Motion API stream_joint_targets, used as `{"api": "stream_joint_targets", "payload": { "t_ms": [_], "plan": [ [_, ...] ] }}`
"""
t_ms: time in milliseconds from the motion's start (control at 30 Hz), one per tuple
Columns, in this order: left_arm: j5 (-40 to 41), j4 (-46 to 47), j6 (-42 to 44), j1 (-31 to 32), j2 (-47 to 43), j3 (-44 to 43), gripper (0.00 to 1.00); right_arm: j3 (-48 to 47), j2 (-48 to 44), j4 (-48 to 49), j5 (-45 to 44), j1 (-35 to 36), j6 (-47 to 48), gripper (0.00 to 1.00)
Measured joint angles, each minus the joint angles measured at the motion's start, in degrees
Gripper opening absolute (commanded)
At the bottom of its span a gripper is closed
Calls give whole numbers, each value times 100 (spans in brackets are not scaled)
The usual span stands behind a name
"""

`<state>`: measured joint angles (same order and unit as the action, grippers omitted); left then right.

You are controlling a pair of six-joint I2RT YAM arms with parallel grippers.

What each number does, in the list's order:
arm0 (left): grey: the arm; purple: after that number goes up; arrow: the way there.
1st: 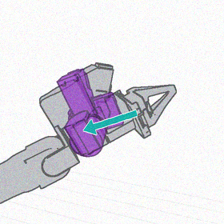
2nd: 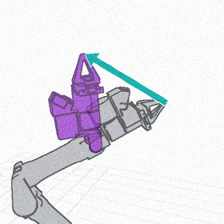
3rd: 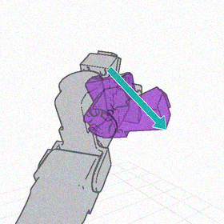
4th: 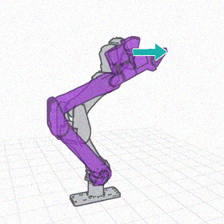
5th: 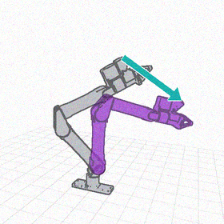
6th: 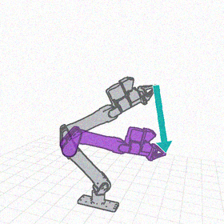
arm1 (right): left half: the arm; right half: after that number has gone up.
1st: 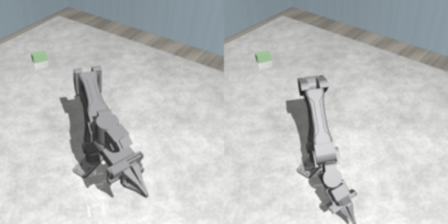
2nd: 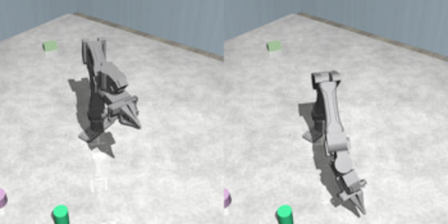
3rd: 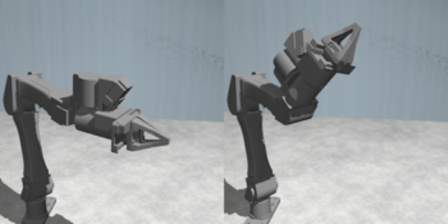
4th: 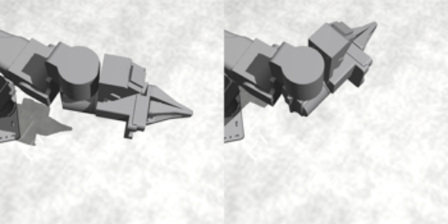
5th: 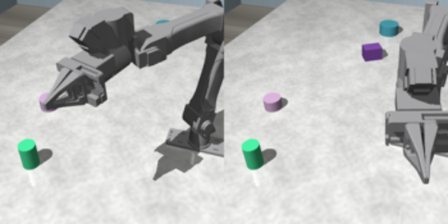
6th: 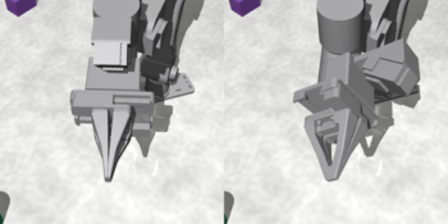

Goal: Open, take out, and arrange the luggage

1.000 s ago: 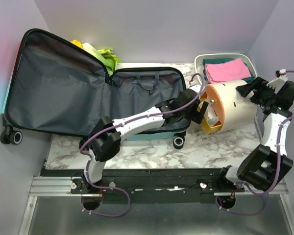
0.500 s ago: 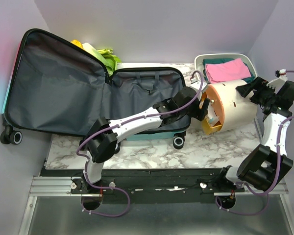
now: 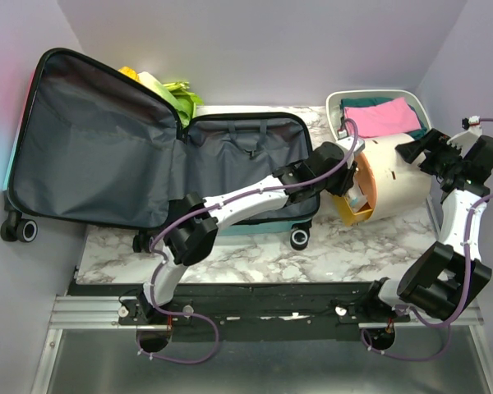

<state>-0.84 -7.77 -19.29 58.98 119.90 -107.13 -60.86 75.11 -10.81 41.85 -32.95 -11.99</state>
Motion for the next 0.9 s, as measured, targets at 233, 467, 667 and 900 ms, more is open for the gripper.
{"api": "stream_joint_targets", "payload": {
  "t_ms": [233,467,667,900],
  "plan": [
    [-111,-192,-9,4,221,-111,38,-4,39,31,68,15,-4,91],
    [162,-960,74,79,999,-1360,38,-7,46,46,68,15,-2,91],
    [437,-1853,264,192,1300,-2111,46,-11,52,66,76,24,-2,91],
    [728,-2236,520,289,752,-1456,45,-28,50,61,256,136,-7,91]
  ]
}}
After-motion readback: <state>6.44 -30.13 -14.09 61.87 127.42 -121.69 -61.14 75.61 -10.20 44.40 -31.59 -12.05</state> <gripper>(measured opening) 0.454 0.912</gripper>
